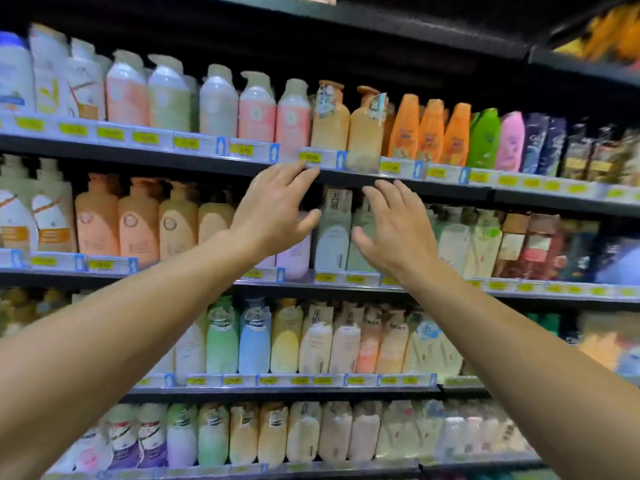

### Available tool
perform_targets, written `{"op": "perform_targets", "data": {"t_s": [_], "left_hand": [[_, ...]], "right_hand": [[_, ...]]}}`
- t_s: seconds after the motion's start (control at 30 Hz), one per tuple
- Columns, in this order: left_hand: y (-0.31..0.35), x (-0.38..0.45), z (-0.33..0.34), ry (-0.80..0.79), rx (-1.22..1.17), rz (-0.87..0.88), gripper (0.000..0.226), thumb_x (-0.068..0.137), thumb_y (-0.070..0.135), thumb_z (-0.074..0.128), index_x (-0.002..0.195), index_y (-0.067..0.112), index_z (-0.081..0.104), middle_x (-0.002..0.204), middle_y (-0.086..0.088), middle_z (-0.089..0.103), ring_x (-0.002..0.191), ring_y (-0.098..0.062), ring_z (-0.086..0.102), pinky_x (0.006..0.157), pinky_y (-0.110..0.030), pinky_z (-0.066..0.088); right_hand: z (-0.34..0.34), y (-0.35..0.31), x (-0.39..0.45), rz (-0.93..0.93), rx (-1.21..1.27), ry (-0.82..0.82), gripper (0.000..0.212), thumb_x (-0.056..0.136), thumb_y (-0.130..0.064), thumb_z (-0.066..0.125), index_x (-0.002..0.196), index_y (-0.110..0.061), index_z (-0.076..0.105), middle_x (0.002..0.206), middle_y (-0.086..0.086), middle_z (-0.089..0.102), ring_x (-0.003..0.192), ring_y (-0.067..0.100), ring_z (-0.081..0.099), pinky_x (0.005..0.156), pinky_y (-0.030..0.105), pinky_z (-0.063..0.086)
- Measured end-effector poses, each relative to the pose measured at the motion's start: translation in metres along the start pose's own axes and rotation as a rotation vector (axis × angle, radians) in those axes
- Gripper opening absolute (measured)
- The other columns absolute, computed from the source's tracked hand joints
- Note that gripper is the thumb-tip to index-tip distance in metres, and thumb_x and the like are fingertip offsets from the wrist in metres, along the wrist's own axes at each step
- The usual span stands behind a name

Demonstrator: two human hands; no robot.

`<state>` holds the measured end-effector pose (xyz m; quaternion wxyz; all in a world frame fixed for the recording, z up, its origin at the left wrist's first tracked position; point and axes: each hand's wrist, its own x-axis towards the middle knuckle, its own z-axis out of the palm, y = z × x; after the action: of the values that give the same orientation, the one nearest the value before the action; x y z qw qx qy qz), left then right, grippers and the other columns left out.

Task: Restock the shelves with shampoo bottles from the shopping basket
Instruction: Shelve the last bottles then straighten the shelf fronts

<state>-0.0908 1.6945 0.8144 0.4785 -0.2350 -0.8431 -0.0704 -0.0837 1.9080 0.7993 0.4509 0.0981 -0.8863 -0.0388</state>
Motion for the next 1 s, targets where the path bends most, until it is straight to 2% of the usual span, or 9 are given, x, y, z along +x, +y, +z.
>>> {"op": "perform_targets", "data": {"t_s": [0.17,0.3,0.4,0.57,0.77,1.0], "left_hand": [[0.025,0.045,0.011,0.039,-0.009,0.051,0.063,0.09,0.036,0.061,0.143,0.007,0.045,0.146,-0.015,0.045,0.133,-0.032,0.041,0.113,-0.04,0.027],[0.044,0.077,0.03,0.052,-0.04,0.103,0.063,0.089,0.035,0.062,0.143,0.008,0.046,0.146,-0.014,0.046,0.133,-0.032,0.041,0.111,-0.042,0.03],[0.061,0.1,0.053,0.059,-0.04,0.126,0.063,0.09,0.037,0.061,0.144,0.01,0.044,0.147,-0.013,0.045,0.134,-0.031,0.04,0.112,-0.04,0.028],[0.097,0.138,0.096,0.026,0.0,0.132,0.065,0.092,0.04,0.056,0.15,0.015,0.037,0.155,-0.008,0.036,0.14,-0.025,0.033,0.115,-0.041,0.027],[0.127,0.175,0.146,-0.071,0.153,0.015,0.075,0.093,0.053,0.047,0.155,0.022,0.018,0.165,-0.004,0.008,0.15,-0.025,0.005,0.121,-0.045,0.014],[0.136,0.189,0.173,-0.075,0.298,-0.12,0.084,0.093,0.063,0.037,0.157,0.021,0.003,0.165,-0.002,-0.006,0.15,-0.024,-0.009,0.121,-0.051,0.009]], "right_hand": [[-0.007,0.039,0.015,0.01,-0.065,0.082,0.066,0.089,-0.046,0.053,0.143,-0.009,0.041,0.145,0.01,0.043,0.136,0.031,0.035,0.116,0.042,0.024],[-0.003,0.07,0.028,0.073,-0.03,0.085,0.066,0.09,-0.043,0.051,0.146,-0.011,0.038,0.151,0.01,0.037,0.143,0.031,0.027,0.118,0.044,0.021],[0.003,0.098,0.042,0.093,0.011,0.123,0.066,0.09,-0.042,0.054,0.146,-0.011,0.038,0.151,0.01,0.038,0.142,0.03,0.028,0.119,0.042,0.02],[0.027,0.151,0.065,0.06,0.038,0.127,0.069,0.09,-0.041,0.055,0.149,-0.012,0.034,0.151,0.01,0.037,0.142,0.028,0.028,0.121,0.038,0.015],[0.066,0.198,0.086,-0.006,0.068,0.082,0.076,0.09,-0.049,0.051,0.155,-0.022,0.021,0.16,0.005,0.023,0.147,0.03,0.017,0.12,0.043,0.014],[0.095,0.229,0.098,-0.083,0.124,0.138,0.074,0.09,-0.047,0.051,0.154,-0.02,0.027,0.161,0.006,0.022,0.148,0.032,0.015,0.12,0.048,0.013]]}}
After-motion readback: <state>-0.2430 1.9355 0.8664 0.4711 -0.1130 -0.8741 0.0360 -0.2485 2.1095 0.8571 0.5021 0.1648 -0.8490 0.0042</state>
